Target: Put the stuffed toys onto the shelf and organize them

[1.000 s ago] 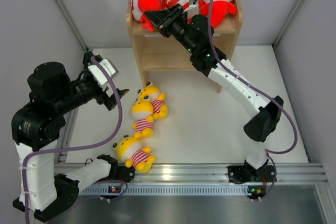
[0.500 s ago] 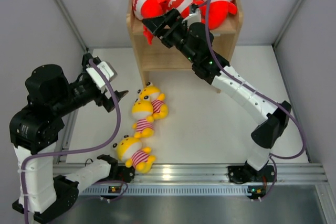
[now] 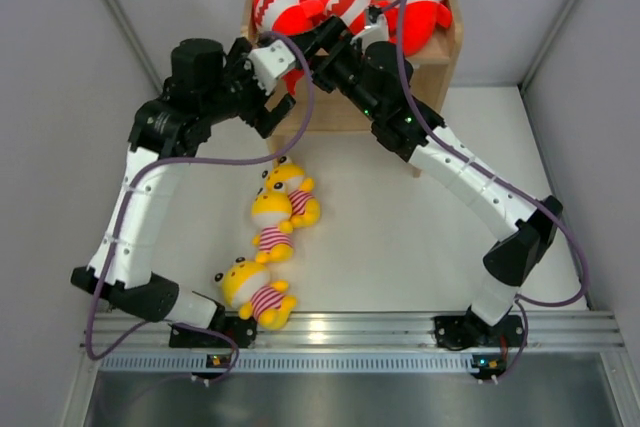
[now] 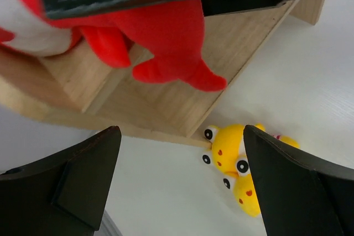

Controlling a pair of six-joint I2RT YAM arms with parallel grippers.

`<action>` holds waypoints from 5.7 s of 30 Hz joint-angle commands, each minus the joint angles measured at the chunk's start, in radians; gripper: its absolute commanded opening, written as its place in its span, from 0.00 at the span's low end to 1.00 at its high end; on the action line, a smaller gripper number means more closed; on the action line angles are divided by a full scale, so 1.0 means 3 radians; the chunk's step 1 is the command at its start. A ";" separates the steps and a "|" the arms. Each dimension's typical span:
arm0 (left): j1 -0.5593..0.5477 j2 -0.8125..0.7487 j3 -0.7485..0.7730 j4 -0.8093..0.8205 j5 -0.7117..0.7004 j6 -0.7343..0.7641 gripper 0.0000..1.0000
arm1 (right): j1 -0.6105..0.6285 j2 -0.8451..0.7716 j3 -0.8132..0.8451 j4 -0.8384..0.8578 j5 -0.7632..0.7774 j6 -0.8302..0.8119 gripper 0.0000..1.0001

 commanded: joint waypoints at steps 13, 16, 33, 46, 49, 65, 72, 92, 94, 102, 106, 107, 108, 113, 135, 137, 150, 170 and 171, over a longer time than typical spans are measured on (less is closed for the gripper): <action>-0.0106 0.0147 -0.0148 0.0911 -0.0019 -0.0151 0.46 | -0.0053 -0.0411 -0.0214 0.0228 0.0084 0.0011 0.90; -0.0106 0.0142 -0.0194 0.0977 -0.0147 -0.0202 0.26 | -0.0058 -0.0518 -0.0362 0.0299 0.0095 0.0042 0.90; -0.0086 0.0234 -0.0036 0.1300 -0.0664 -0.0233 0.18 | -0.0074 -0.0856 -0.0449 0.0228 -0.0100 -0.0412 0.86; -0.0086 0.0249 -0.0118 0.1300 -0.0485 -0.0310 0.20 | -0.0069 -0.1372 -0.0454 -0.1305 0.0946 -0.1875 0.66; -0.0086 0.0229 -0.0128 0.1295 -0.0474 -0.0320 0.21 | -0.0074 -0.1429 -0.0556 -0.1311 0.1219 -0.1998 0.66; -0.0081 0.0157 -0.0215 0.1294 -0.0403 -0.0351 0.22 | -0.0135 -0.1087 -0.0664 -0.0570 0.1430 -0.1723 0.41; -0.0081 0.0162 -0.0220 0.1294 -0.0382 -0.0386 0.22 | -0.0145 -0.0877 -0.0689 -0.0320 0.1378 -0.1395 0.25; -0.0086 0.0244 -0.0128 0.1300 -0.0428 -0.0392 0.31 | -0.0160 -0.0457 -0.0490 0.0223 0.1363 -0.0612 0.00; -0.0086 0.0224 -0.0148 0.1295 -0.0439 -0.0387 0.38 | -0.0171 -0.0467 -0.0505 0.0187 0.1353 -0.0628 0.04; -0.0086 0.0009 -0.0235 0.1239 -0.0367 -0.0254 0.71 | -0.0166 -0.0815 -0.0725 0.0172 0.1240 -0.0909 0.53; -0.0086 -0.0129 -0.0220 0.1065 -0.0275 -0.0197 0.83 | -0.0156 -0.0973 -0.0802 0.0065 0.1128 -0.1128 0.74; -0.0086 -0.0190 -0.0220 0.1024 -0.0194 -0.0192 0.87 | -0.0145 -0.1004 -0.0802 0.0064 0.1107 -0.1250 0.76; -0.0086 -0.0226 -0.0205 0.0917 -0.0143 -0.0177 0.88 | -0.0135 -0.1045 -0.0802 -0.0027 0.1072 -0.1307 0.78; -0.0086 -0.0482 -0.0184 0.0447 0.0032 -0.0172 0.90 | -0.0079 -0.1249 -0.0934 -0.0268 0.0673 -0.1885 0.84; 0.0518 -0.1786 -0.2750 -0.0659 -0.0679 -0.0259 0.89 | 0.0658 -0.0320 -0.2720 0.0570 -0.0448 -0.2576 0.84; 0.0548 -0.1791 -0.3062 -0.0496 -0.0781 -0.0269 0.89 | 0.0561 -0.0187 -0.2714 0.0626 -0.0442 -0.2499 0.82; 0.0666 -0.1566 -0.3309 -0.0260 -0.0684 -0.0346 0.89 | 0.0300 0.0355 -0.2592 0.0806 -0.0457 -0.2382 0.60; 0.0778 -0.1367 -0.3263 -0.0219 -0.0515 -0.0361 0.89 | 0.0643 -0.2349 -0.3016 -0.0396 0.0412 -0.2939 0.00; 0.0778 -0.1372 -0.3263 -0.0224 -0.0505 -0.0361 0.89 | 0.0587 -0.2385 -0.2925 -0.0401 0.0396 -0.2995 0.00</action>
